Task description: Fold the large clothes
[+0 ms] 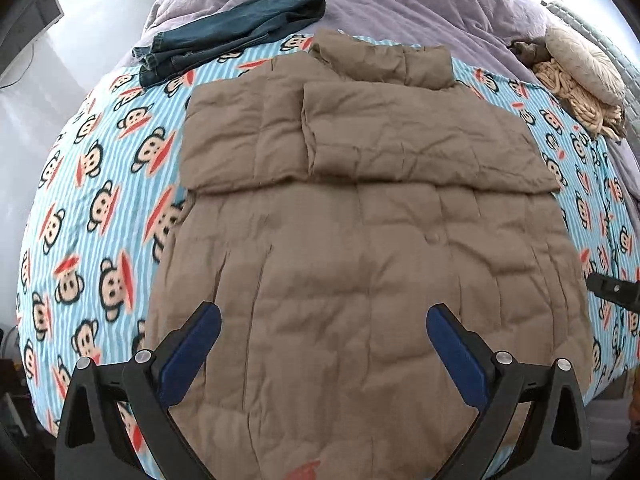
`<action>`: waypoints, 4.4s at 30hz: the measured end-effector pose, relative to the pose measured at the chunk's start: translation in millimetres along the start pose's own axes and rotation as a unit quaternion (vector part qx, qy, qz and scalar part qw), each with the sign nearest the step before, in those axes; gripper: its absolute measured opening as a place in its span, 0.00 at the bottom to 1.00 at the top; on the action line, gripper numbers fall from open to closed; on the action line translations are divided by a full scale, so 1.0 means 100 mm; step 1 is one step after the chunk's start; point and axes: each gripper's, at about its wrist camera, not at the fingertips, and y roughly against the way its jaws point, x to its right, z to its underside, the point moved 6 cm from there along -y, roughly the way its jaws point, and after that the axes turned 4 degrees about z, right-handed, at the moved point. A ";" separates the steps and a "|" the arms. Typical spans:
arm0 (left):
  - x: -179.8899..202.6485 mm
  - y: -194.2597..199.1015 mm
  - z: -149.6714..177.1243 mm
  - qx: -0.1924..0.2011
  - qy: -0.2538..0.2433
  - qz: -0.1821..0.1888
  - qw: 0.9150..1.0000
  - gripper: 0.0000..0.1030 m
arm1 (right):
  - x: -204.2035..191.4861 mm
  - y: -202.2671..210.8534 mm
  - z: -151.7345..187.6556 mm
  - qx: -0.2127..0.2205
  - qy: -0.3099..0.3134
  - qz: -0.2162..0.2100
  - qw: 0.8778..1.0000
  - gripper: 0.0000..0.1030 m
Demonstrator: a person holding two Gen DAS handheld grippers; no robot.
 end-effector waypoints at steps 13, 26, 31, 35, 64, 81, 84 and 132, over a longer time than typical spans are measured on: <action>-0.19 -0.06 0.62 -0.059 0.025 -0.023 0.998 1.00 | 0.11 0.00 0.44 -0.019 -0.031 -0.011 0.999 1.00; -0.66 -0.06 1.14 -0.103 0.107 0.038 0.988 1.00 | 0.77 -0.13 0.98 -0.082 -0.192 -0.096 0.973 1.00; -0.89 0.00 1.36 -0.114 0.150 0.084 0.979 1.00 | 1.09 -0.16 1.26 -0.088 -0.269 -0.126 0.951 1.00; -1.08 0.01 1.63 -0.129 0.215 0.126 0.960 1.00 | 1.21 -0.21 1.42 -0.096 -0.298 -0.134 0.940 1.00; -0.91 -0.24 1.41 -0.101 0.273 0.164 0.943 0.13 | 1.05 -0.53 1.37 -0.085 -0.368 -0.238 0.895 0.09; -0.86 0.96 -0.60 0.123 0.181 0.229 0.948 0.13 | 0.25 0.96 -0.48 0.061 -0.127 -0.234 0.962 0.07; -0.83 0.97 -1.05 0.139 0.147 0.219 0.955 0.13 | 0.11 0.99 -0.92 0.067 -0.097 -0.221 0.968 0.07; -0.97 -0.53 -2.38 0.098 0.054 0.006 0.994 0.91 | 0.02 -0.56 -2.67 0.027 -0.080 -0.143 0.986 0.59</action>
